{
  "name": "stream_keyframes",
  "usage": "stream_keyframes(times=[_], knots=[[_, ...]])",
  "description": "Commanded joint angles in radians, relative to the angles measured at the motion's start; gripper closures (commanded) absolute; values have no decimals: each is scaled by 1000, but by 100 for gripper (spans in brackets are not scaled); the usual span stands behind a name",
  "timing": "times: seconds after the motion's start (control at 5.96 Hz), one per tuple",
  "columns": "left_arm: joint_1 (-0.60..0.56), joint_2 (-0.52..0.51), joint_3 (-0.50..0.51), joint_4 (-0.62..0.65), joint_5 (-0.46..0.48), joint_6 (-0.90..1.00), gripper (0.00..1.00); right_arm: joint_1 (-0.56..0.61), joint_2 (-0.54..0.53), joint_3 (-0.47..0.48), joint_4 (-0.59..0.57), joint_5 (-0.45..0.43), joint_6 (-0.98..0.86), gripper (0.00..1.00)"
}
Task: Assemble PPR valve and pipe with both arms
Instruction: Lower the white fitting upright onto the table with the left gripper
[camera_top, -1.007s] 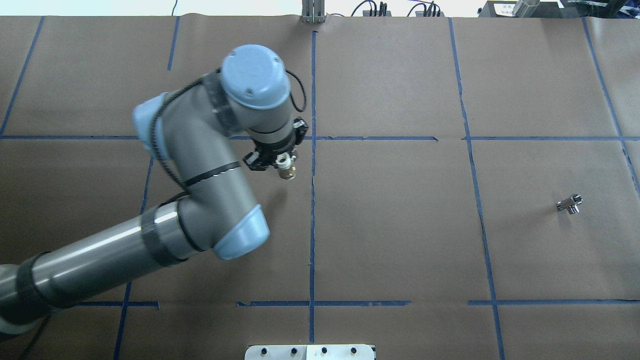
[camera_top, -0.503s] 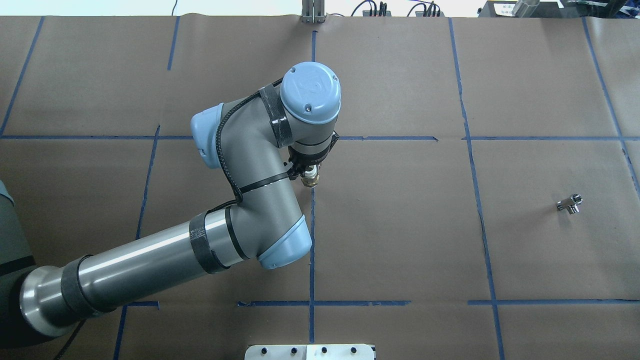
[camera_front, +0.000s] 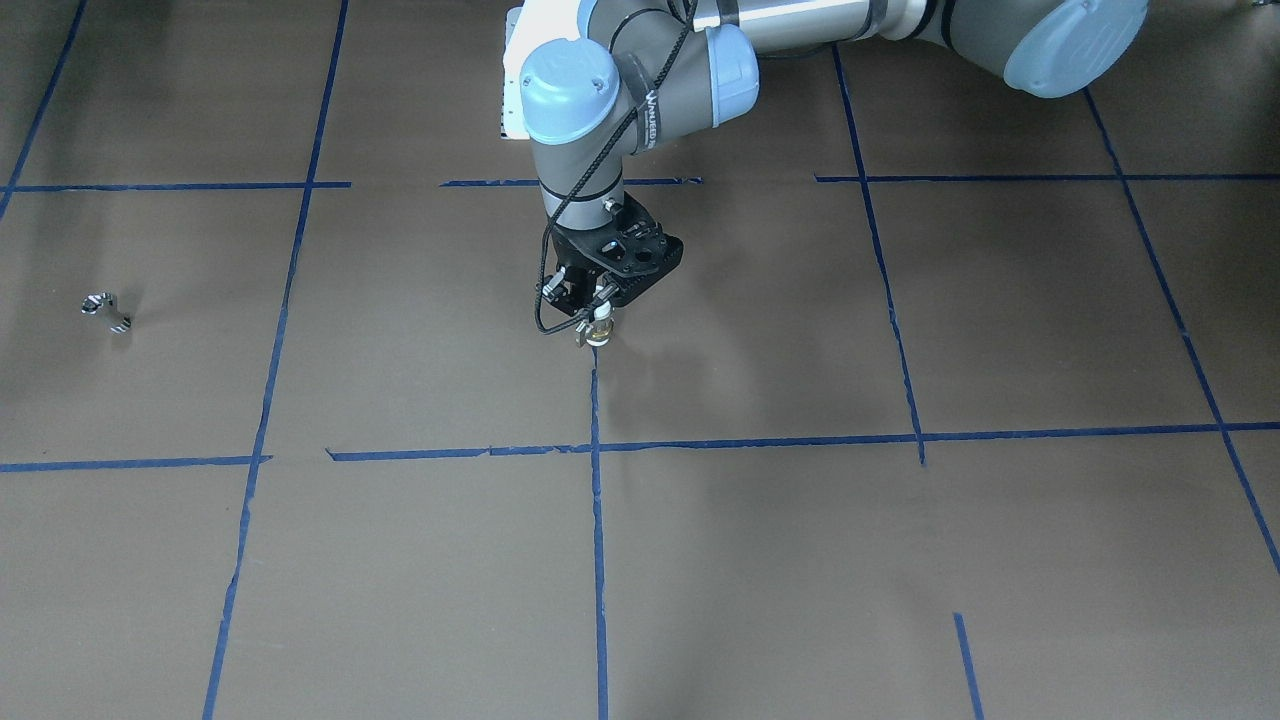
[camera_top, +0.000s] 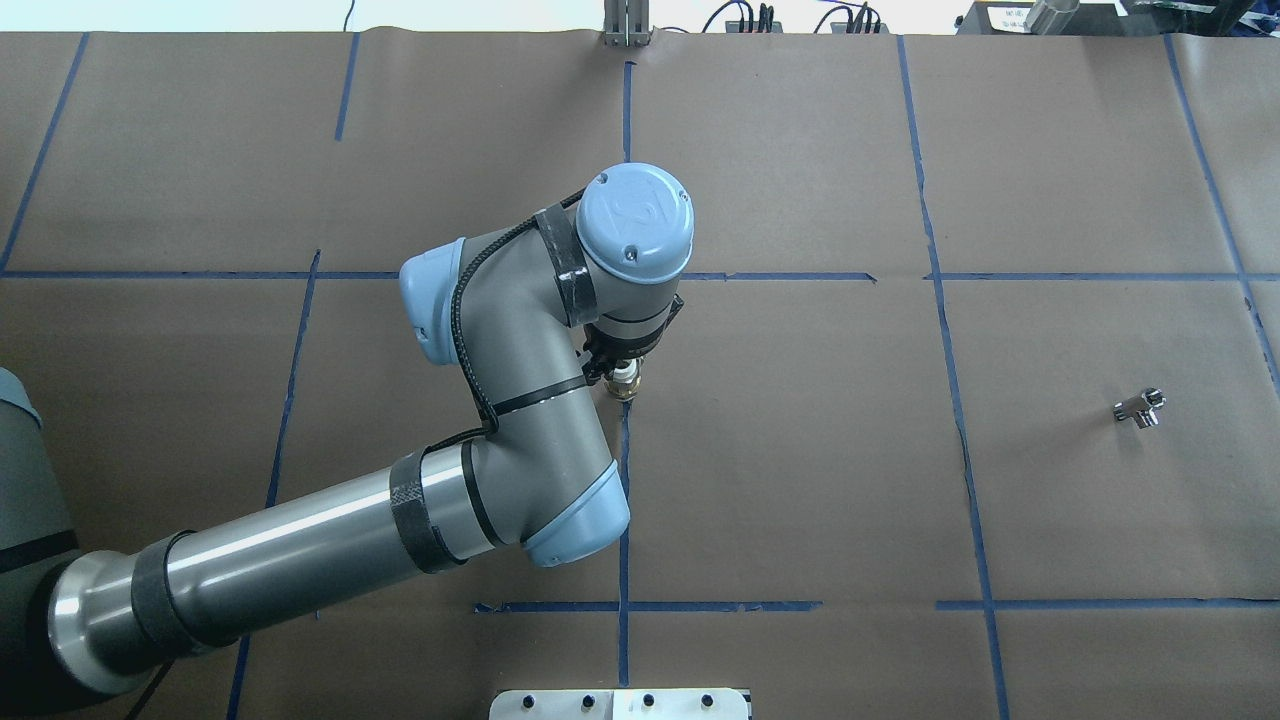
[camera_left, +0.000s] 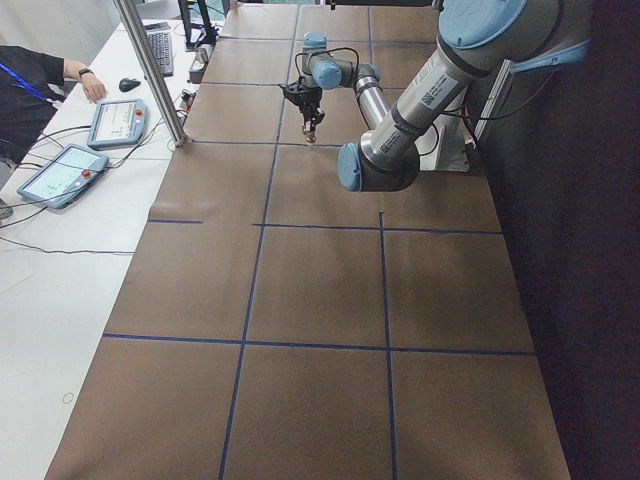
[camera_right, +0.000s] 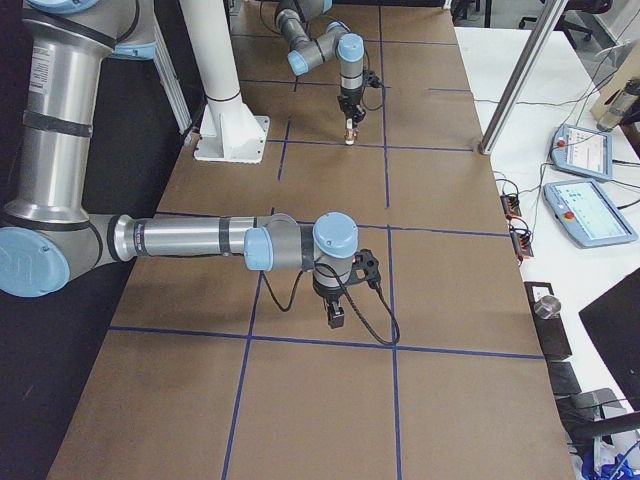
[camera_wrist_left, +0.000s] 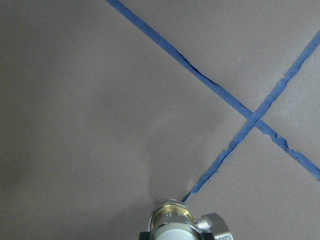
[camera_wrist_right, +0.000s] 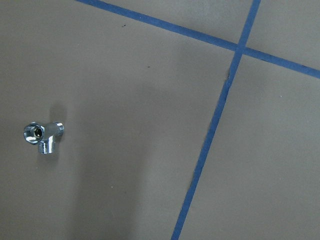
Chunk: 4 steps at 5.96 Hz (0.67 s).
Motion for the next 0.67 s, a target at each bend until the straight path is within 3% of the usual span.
stream_keyframes(times=[0.0, 0.17, 0.34, 0.5], knots=[[9, 4, 0, -3, 3, 3, 84, 0, -2, 0, 0, 0, 0, 0], [9, 4, 0, -3, 3, 14, 72, 0, 0, 0, 0, 0, 0, 0], [9, 19, -6, -3, 6, 78, 23, 0, 0, 0, 0, 0, 0, 0], [9, 25, -12, -3, 6, 95, 0, 0, 0, 0, 0, 0, 0, 0]])
